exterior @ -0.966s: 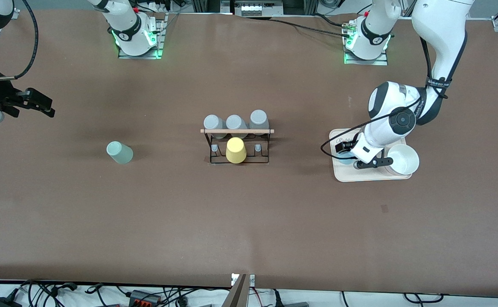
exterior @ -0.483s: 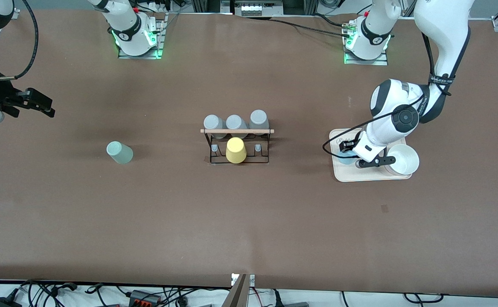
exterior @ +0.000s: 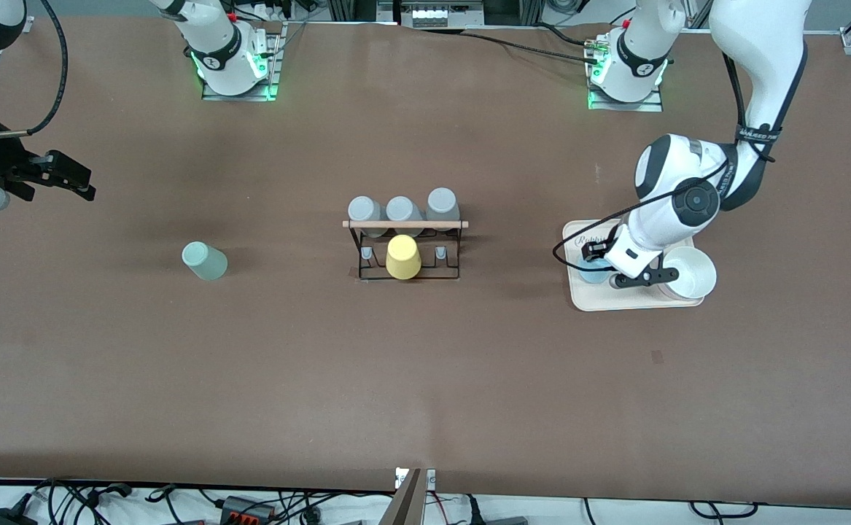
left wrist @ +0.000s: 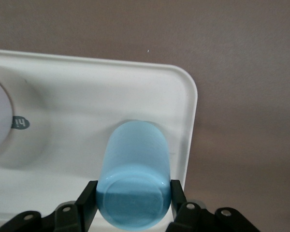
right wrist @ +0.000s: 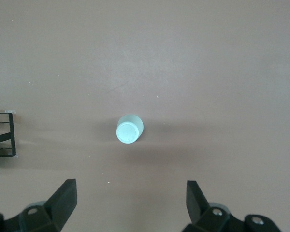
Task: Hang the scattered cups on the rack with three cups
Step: 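Lower the left gripper over the light-blue cup and close on it, then lift the light-blue cup with the left gripper and carry it to the rack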
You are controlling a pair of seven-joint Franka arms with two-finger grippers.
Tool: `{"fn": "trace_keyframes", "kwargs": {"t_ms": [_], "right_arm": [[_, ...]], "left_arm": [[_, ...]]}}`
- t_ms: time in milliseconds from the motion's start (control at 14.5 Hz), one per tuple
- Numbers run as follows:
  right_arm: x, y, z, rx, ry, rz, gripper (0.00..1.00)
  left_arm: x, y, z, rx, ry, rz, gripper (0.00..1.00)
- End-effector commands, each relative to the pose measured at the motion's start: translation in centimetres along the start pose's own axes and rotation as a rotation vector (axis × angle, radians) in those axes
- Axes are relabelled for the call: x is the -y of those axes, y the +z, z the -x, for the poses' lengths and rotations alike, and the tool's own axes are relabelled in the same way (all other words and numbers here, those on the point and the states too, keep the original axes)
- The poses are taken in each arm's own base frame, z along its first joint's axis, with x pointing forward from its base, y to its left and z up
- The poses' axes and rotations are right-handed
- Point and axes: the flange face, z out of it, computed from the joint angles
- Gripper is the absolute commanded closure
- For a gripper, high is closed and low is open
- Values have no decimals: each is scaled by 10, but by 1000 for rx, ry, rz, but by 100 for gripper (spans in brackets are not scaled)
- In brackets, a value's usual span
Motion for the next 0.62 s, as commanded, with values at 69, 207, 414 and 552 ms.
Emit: {"fn": "trace_keyframes", "kwargs": {"t_ms": [69,207,414,552], "right_arm": [[0,1,0,10,-17,12,0],[1,1,0,11,-19,12,0],[1,1,0,13,-19,12,0],[1,0,0,10,-19,12,0]], "left_arm": [[-24,-103,-26,20,-79,-15,67],[-63,-137,-19,23,-118,-20,67],[-132,-166,1,-29,-220,20,67],[-177,-170,12,-42,-273,43,67]]}}
